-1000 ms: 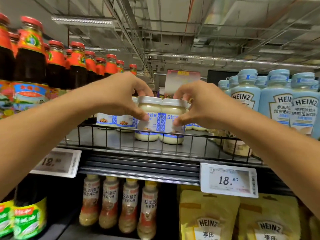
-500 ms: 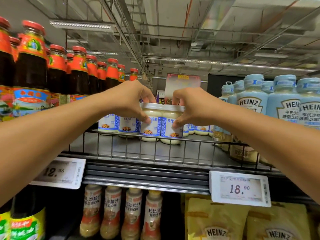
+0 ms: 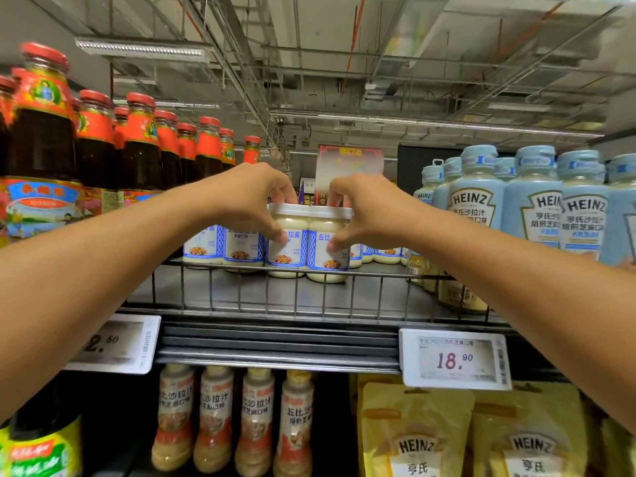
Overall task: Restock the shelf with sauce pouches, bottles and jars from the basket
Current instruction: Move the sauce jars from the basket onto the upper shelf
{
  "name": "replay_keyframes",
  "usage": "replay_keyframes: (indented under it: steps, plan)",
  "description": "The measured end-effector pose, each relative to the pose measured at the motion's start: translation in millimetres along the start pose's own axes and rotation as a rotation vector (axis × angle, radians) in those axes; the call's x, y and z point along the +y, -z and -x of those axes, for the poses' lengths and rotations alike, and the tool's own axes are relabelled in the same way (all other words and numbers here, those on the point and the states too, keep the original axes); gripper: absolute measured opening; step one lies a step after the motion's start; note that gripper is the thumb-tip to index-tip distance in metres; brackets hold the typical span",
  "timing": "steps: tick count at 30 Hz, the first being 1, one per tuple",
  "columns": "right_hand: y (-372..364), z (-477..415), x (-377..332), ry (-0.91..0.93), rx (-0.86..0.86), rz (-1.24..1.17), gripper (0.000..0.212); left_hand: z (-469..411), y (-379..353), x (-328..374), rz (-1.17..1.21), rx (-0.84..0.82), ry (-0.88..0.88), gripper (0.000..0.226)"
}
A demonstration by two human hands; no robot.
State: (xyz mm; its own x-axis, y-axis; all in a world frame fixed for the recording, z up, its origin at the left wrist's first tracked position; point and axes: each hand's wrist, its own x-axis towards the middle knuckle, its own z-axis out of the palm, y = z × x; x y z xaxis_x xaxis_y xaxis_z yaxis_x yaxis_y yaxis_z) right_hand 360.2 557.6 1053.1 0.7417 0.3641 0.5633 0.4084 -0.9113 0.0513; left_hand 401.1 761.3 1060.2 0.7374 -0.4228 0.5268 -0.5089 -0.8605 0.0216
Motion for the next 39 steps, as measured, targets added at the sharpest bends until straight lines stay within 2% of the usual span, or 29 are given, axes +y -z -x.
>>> replay_keyframes:
  steps: [2,5,8,13,17,24,30,34,39]
  plan:
    - [-1,1,1,-0.005,0.014,0.008,0.05,0,1,-1,0.006,0.013,-0.004,0.055]
    - [-1,4,4,-0.019,0.048,-0.014,0.064,4,6,3,0.1,0.085,-0.015,0.059]
    - [1,13,4,-0.027,0.086,-0.086,0.068,13,12,11,0.264,0.172,-0.005,0.044]
    - [8,35,-3,0.053,0.17,-0.246,0.042,31,10,34,0.483,0.305,-0.049,0.029]
    - [12,59,-10,0.089,0.208,-0.447,0.026,51,4,56,0.668,0.347,-0.127,0.02]
    - [4,112,-11,0.151,0.317,-0.718,0.016,83,-17,89,1.137,0.341,-0.255,0.016]
    - [-1,159,2,0.064,0.493,-0.929,0.012,92,-38,120,1.349,0.272,-0.334,0.011]
    - [-1,196,14,-0.01,0.588,-0.924,0.01,93,-62,150,1.36,0.218,-0.433,0.016]
    - [0,251,32,-0.159,0.609,-0.858,0.01,101,-95,193,1.223,0.326,-0.478,0.014]
